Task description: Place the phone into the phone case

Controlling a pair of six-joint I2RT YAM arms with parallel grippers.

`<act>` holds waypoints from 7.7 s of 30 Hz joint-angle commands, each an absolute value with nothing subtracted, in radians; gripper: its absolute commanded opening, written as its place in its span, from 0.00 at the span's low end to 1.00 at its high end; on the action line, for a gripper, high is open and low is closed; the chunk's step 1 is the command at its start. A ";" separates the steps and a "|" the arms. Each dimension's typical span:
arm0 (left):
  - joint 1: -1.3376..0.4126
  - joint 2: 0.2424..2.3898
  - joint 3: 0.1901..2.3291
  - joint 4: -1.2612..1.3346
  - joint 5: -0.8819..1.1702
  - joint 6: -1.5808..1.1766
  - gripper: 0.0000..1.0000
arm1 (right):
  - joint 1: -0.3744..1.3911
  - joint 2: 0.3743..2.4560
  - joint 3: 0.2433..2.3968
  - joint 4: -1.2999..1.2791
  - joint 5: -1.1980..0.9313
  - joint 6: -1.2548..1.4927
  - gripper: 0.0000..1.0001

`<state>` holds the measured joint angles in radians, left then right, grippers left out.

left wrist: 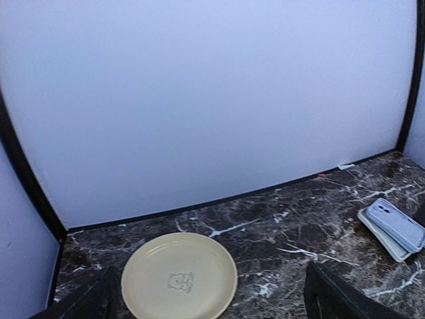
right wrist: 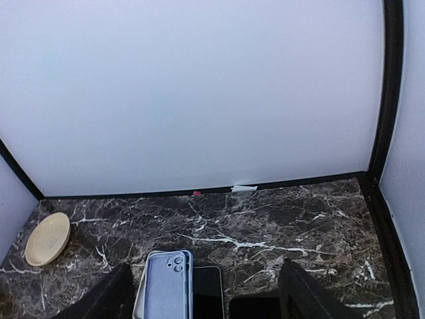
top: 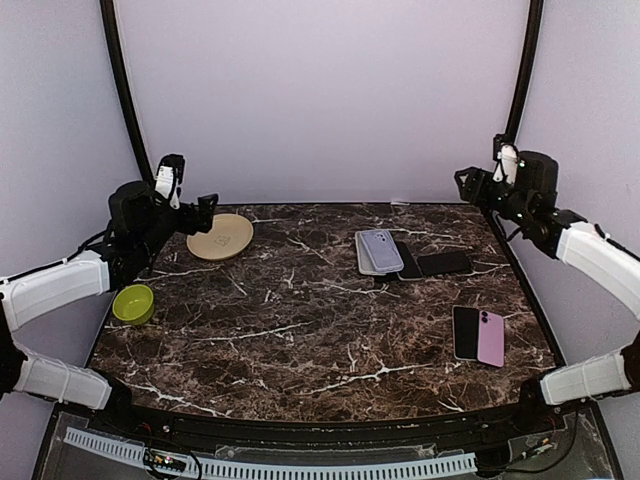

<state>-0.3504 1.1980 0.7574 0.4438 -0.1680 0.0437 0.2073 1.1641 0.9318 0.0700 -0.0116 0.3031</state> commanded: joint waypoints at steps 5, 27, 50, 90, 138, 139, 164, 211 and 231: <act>-0.466 1.235 0.811 0.198 0.108 0.080 0.99 | 0.411 1.571 1.391 -0.387 0.261 0.344 0.52; -0.519 1.267 0.799 0.154 0.098 0.136 0.98 | 0.628 2.203 1.864 -0.605 0.267 0.302 0.49; -0.534 1.273 0.792 0.158 0.093 0.152 0.97 | 0.638 2.232 1.857 -0.619 0.308 0.379 0.00; -0.568 1.248 0.770 0.173 0.063 0.170 0.97 | 1.129 1.781 1.111 -0.598 0.362 1.222 0.00; -0.586 1.305 0.748 0.193 0.025 0.221 0.97 | 0.438 1.675 1.374 -0.627 0.627 0.601 0.99; -0.585 1.309 0.747 0.194 0.029 0.218 0.98 | 0.426 1.706 1.385 -0.627 0.639 0.586 0.99; -0.599 1.358 0.736 0.235 0.022 0.232 0.97 | 0.319 2.328 1.870 -0.693 0.587 0.434 0.98; -0.618 1.338 0.736 0.225 0.012 0.263 0.97 | 0.231 1.821 1.294 -0.700 0.228 0.324 0.98; -0.627 1.347 0.738 0.212 0.012 0.278 0.97 | 0.122 2.038 1.451 -0.732 0.120 0.316 0.98</act>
